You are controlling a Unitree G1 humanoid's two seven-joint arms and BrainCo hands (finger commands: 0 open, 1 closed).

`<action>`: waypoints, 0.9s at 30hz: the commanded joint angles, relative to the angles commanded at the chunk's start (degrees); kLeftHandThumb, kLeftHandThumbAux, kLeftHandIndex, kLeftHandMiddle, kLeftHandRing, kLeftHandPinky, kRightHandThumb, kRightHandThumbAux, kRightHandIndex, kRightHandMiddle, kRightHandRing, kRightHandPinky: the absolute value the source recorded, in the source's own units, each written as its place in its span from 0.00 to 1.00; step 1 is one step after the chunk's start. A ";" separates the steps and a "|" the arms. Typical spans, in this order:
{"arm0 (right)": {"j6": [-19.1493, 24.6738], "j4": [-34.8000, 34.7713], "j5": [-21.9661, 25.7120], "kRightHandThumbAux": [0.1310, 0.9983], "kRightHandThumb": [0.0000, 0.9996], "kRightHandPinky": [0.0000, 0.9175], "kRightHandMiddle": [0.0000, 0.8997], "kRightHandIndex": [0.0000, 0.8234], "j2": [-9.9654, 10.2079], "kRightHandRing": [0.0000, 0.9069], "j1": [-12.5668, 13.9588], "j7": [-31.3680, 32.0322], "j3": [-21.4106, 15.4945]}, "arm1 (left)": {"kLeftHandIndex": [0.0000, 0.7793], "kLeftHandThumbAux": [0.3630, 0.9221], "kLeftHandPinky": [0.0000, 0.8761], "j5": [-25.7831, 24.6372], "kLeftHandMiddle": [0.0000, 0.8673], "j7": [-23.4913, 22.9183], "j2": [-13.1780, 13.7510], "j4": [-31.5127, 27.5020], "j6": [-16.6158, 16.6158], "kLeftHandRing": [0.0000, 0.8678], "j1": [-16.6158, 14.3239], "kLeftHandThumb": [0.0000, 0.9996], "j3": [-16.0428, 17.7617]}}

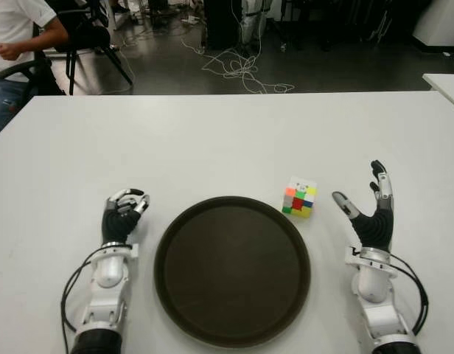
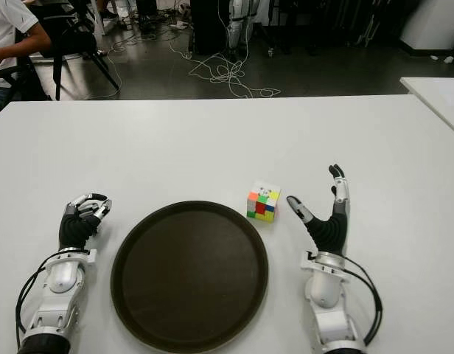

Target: Pick up the Rubik's Cube and put it in the plate

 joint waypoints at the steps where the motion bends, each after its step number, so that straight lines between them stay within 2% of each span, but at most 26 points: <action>1: -0.05 -0.10 -0.19 0.39 0.00 0.00 0.00 0.00 -0.17 0.00 -0.09 0.01 -0.02 | 0.57 0.61 0.92 0.02 0.93 0.04 -0.02 0.00 0.02 0.94 -0.01 0.71 -0.02; 9: 0.27 -1.75 -3.50 0.37 0.00 0.00 0.00 0.00 -2.26 0.00 -1.01 -0.22 0.41 | 0.57 0.61 0.92 -0.32 0.93 0.08 -0.53 0.15 0.39 0.95 -0.23 0.70 0.02; 13: 1.31 -2.76 -6.19 0.38 0.01 0.00 0.00 0.00 -4.64 0.00 -1.03 0.85 1.13 | 0.57 0.61 0.92 -0.34 0.93 0.17 -0.83 0.15 0.27 0.95 -0.21 0.71 -0.05; 17: 3.58 -4.87 -7.97 0.37 0.02 0.00 0.00 0.00 -7.94 0.00 -1.17 3.73 0.97 | 0.57 0.61 0.92 -0.18 0.93 0.29 -1.00 0.16 -0.06 0.95 -0.07 0.70 -0.19; 20: 7.84 -8.41 -10.04 0.36 0.03 0.00 0.00 0.00 -11.00 0.00 -1.31 7.29 0.72 | 0.57 0.61 0.92 -0.09 0.93 -0.11 -0.88 0.24 -0.37 0.95 0.02 0.70 -0.47; 23: 11.40 -11.70 -10.93 0.35 0.05 0.00 0.00 0.00 -12.43 0.00 -0.85 9.90 0.57 | 0.57 0.62 0.91 -0.01 0.93 -0.33 -0.82 0.23 -0.65 0.95 0.13 0.70 -0.72; 27: 21.79 -23.65 -11.95 0.34 0.08 0.00 0.00 0.00 -14.41 0.00 0.34 17.45 -0.31 | 0.57 0.62 0.91 0.03 0.92 -0.42 -0.81 -0.19 -0.47 0.94 0.37 0.70 -1.09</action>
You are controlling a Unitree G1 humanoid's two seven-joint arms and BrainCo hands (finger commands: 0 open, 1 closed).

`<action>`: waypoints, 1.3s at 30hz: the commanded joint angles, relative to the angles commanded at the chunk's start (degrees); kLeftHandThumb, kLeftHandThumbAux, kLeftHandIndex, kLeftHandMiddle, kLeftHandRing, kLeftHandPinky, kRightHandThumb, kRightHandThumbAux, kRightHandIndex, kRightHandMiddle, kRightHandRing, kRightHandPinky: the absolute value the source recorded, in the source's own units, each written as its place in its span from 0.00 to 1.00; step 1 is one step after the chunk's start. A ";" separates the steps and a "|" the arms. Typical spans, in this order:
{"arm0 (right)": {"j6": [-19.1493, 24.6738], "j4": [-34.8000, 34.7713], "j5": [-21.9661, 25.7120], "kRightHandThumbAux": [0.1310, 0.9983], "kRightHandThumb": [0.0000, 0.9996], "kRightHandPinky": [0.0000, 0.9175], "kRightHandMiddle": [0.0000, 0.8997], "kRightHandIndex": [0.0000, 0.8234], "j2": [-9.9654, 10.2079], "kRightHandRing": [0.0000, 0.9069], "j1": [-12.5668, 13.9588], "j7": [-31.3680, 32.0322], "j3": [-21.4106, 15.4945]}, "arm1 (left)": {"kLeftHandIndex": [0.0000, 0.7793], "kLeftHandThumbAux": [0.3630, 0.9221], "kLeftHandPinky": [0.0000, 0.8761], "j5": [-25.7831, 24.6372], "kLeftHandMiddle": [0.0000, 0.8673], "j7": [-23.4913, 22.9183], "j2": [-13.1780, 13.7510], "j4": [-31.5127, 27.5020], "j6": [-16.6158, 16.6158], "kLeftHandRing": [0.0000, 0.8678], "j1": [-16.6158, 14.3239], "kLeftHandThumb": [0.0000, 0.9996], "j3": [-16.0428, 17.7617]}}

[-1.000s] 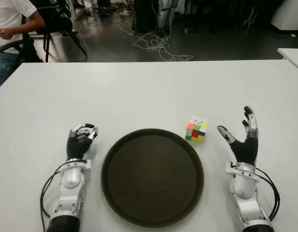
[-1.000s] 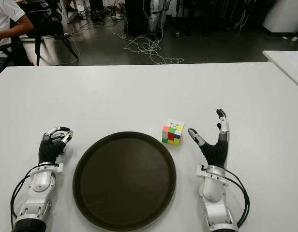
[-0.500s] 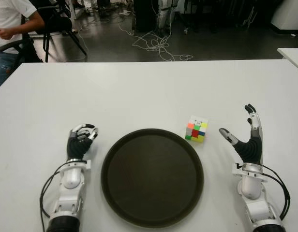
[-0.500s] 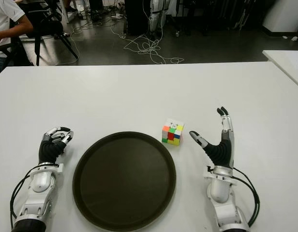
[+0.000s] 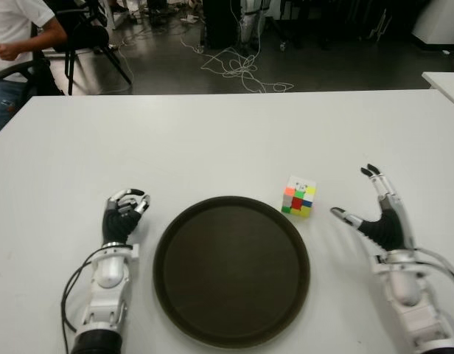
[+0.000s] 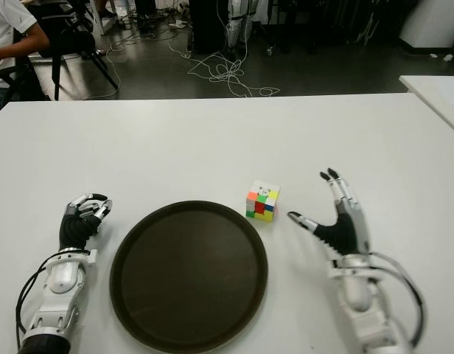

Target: Pick up the Rubik's Cube and put it in the plate

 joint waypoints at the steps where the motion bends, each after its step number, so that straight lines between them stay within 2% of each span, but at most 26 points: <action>1: 1.93 -1.97 -0.34 0.34 0.09 0.00 0.00 0.00 -0.17 0.00 0.15 1.17 -0.03 | 0.57 0.62 0.91 -0.01 0.92 0.03 -0.03 -0.17 0.08 0.94 0.08 0.70 -0.08; 5: 10.36 -9.18 -3.81 0.32 0.10 0.00 0.00 0.00 -0.53 0.00 0.00 5.87 0.99 | 0.57 0.62 0.91 -0.12 0.92 0.02 -0.13 -0.65 0.28 0.94 0.28 0.70 -0.36; 10: 15.35 -12.59 -7.02 0.31 0.12 0.00 0.00 0.00 -1.86 0.00 0.09 9.05 1.56 | 0.57 0.61 0.91 0.00 0.93 0.34 -0.35 -1.28 0.56 0.94 0.57 0.71 -0.64; 14: 19.40 -15.83 -9.92 0.30 0.13 0.00 0.00 0.00 -3.33 0.00 -1.40 13.35 2.47 | 0.57 0.61 0.91 0.20 0.93 0.82 -0.52 -1.97 1.50 0.94 0.61 0.71 -0.74; 21: 22.56 -17.47 -12.17 0.28 0.17 0.00 0.00 0.00 -4.48 0.00 -2.40 16.39 3.55 | 0.57 0.61 0.91 0.21 0.92 0.86 -0.73 -2.35 1.75 0.94 0.76 0.71 -0.87; 31: 24.18 -18.20 -14.82 0.29 0.18 0.00 0.00 0.00 -6.01 0.00 -3.85 18.81 5.12 | 0.57 0.61 0.91 -0.18 0.93 1.28 -1.45 -2.76 2.28 0.95 0.86 0.70 -0.56; 39: 25.16 -18.47 -17.30 0.29 0.14 0.00 0.00 0.00 -7.02 0.00 -5.50 20.92 6.99 | 0.57 0.61 0.90 0.53 0.92 1.27 -1.34 -2.90 3.26 0.94 0.80 0.71 -0.70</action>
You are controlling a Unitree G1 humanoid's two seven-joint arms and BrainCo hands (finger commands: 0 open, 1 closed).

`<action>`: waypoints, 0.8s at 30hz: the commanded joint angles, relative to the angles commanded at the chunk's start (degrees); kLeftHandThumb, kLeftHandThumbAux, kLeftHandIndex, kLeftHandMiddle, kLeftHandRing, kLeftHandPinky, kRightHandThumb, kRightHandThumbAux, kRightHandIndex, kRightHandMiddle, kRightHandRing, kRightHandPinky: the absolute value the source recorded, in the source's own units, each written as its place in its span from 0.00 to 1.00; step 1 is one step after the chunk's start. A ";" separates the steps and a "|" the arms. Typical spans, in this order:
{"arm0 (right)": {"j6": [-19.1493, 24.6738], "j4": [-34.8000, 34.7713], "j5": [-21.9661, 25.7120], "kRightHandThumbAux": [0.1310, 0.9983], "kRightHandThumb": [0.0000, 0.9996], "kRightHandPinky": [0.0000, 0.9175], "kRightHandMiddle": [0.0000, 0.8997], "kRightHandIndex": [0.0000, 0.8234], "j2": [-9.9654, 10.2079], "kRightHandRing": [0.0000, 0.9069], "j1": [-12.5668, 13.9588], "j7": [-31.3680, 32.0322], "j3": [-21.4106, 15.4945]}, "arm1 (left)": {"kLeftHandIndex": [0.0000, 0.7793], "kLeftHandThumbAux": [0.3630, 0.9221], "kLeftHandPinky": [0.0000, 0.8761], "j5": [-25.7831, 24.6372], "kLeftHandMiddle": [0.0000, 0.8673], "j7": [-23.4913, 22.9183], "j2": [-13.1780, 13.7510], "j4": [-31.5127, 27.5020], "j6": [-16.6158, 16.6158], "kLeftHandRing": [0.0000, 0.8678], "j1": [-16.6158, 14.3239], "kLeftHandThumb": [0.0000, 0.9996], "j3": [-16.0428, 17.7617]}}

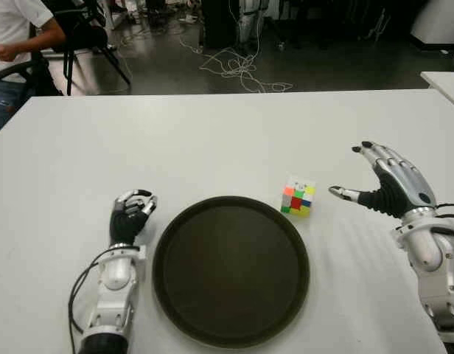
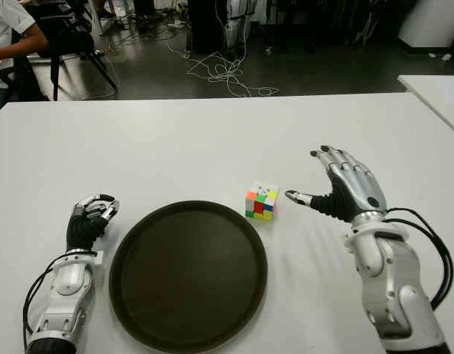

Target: Pick up the Rubik's Cube and put it in the plate

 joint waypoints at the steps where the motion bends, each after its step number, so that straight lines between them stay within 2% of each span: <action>1: 0.00 0.12 -0.24 0.30 0.14 0.00 0.00 0.00 -0.04 0.00 -0.24 0.13 0.24 | 0.57 0.61 0.90 0.12 0.92 0.03 0.02 -0.02 0.07 0.94 0.00 0.71 -0.03; 9: -0.13 0.68 -0.80 0.32 0.08 0.00 0.00 0.00 -0.72 0.00 -1.79 1.79 1.46 | 0.57 0.61 0.91 0.62 0.92 -0.08 0.18 -0.10 0.19 0.94 0.14 0.71 -0.27; 11: 0.08 0.69 -1.08 0.37 0.03 0.00 0.00 0.00 -1.11 0.00 -2.72 3.38 2.14 | 0.57 0.61 0.91 0.57 0.92 -0.30 0.23 -0.03 -0.05 0.94 0.22 0.71 -0.32; 14: 0.55 0.34 -1.56 0.43 0.01 0.00 0.00 0.00 -1.47 0.00 -4.01 5.68 3.04 | 0.57 0.61 0.91 0.49 0.92 -0.50 0.25 0.04 -0.43 0.94 0.39 0.71 -0.39; 24: 0.00 -0.08 -1.45 0.54 0.00 0.00 0.00 0.00 -2.53 0.00 -5.38 8.66 3.66 | 0.57 0.61 0.92 0.48 0.93 -0.10 0.14 0.00 0.03 0.95 0.42 0.71 -0.35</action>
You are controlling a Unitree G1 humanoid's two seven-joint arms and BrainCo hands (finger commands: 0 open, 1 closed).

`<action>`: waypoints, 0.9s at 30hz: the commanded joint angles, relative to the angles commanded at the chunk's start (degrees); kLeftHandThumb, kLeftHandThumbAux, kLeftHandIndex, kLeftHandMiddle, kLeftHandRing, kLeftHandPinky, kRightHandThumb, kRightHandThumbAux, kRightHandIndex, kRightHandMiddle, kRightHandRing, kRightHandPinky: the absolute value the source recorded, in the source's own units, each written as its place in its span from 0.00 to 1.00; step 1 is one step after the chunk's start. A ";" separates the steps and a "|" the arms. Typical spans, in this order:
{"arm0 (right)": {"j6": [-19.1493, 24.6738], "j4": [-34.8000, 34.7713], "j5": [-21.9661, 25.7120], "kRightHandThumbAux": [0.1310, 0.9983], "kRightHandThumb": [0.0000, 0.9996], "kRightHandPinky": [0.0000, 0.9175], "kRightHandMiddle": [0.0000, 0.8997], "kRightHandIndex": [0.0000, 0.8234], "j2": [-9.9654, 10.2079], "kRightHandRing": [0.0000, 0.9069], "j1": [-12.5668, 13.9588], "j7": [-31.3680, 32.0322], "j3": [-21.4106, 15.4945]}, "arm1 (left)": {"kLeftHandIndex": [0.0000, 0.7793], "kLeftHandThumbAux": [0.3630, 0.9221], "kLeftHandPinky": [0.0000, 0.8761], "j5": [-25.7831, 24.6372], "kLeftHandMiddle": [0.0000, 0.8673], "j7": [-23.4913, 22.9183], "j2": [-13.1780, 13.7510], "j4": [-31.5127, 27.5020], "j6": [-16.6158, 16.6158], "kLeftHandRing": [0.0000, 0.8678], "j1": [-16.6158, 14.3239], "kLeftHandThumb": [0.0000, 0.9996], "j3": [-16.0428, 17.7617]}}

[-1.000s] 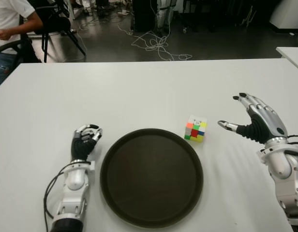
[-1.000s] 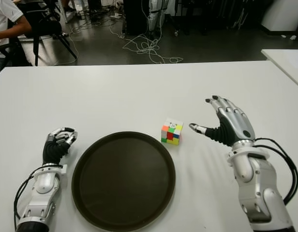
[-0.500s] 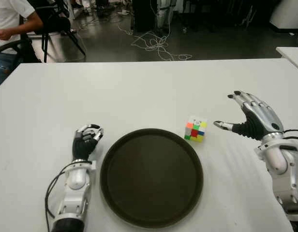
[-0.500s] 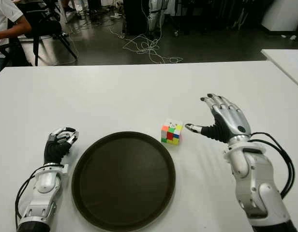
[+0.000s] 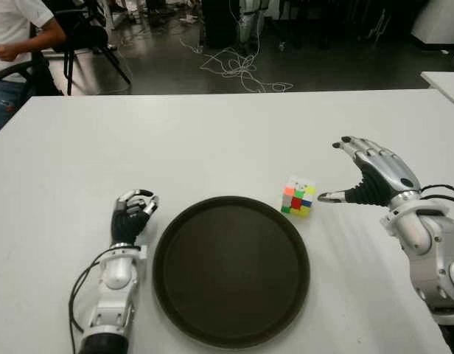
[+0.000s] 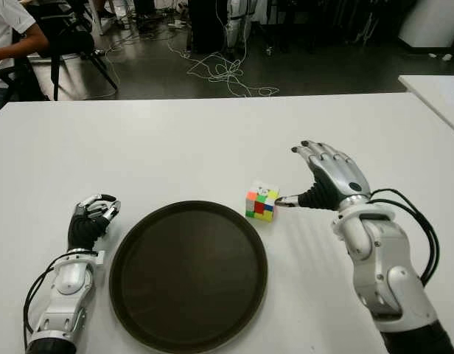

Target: Pick up the Rubik's Cube and put it in the plate

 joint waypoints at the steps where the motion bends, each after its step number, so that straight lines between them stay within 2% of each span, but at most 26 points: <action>1: 0.27 -0.10 -0.08 0.54 0.00 0.00 0.00 0.00 -0.18 0.00 -0.24 0.88 0.19 | 0.57 0.61 0.91 -0.06 0.93 -0.11 0.03 0.04 0.03 0.95 -0.01 0.71 0.01; 10: 1.59 0.11 -0.63 0.61 0.00 0.00 0.00 0.00 -0.15 0.00 -1.18 3.52 0.98 | 0.57 0.61 0.91 -0.47 0.93 -0.07 -0.41 -0.73 0.08 0.94 0.44 0.71 0.09; 19: 1.97 1.35 -0.73 0.63 0.00 0.00 0.00 0.00 0.37 0.00 -2.31 4.03 2.40 | 0.57 0.61 0.92 -0.37 0.93 0.41 -0.84 -1.32 0.12 0.95 0.75 0.70 0.23; 27: -0.42 4.36 0.64 0.64 0.00 0.00 0.00 0.00 0.04 0.00 -4.05 4.61 4.42 | 0.57 0.61 0.91 -0.32 0.93 -0.02 -0.44 -0.98 0.16 0.95 0.77 0.70 0.07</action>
